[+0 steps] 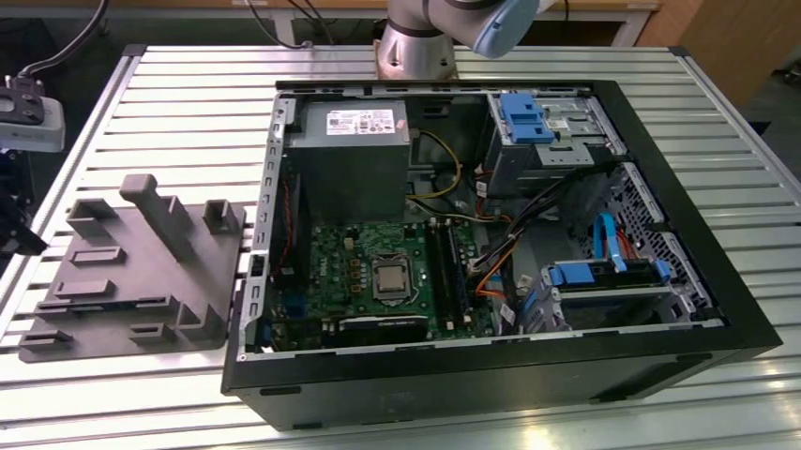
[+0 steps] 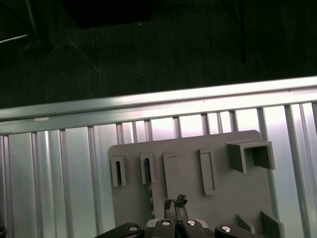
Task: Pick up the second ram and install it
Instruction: 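Pick up the second ram and move it above second insertion slot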
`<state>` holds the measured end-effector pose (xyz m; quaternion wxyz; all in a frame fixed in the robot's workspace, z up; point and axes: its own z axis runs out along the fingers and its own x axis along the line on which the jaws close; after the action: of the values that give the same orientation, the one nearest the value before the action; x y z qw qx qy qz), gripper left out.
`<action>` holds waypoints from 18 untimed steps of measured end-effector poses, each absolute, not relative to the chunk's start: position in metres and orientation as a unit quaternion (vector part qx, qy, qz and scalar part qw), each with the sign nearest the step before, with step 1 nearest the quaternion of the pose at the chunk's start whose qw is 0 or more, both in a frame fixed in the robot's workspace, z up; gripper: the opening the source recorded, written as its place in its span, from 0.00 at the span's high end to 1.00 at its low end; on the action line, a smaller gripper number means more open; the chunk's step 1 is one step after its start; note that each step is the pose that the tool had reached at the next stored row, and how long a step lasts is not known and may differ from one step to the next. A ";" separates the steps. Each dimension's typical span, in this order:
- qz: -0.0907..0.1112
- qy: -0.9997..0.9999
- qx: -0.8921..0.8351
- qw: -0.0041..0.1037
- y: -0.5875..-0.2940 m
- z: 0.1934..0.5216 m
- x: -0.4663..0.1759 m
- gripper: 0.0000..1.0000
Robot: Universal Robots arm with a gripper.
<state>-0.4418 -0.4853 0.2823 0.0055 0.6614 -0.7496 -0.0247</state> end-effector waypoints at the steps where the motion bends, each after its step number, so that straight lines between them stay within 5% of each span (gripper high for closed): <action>1: -0.025 -0.749 0.662 0.006 -0.485 0.282 -0.442 0.89; 18: -0.025 -0.745 0.666 0.006 -0.485 0.276 -0.442 0.89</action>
<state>-0.4418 -0.4853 0.2764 0.0057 0.6663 -0.7452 -0.0247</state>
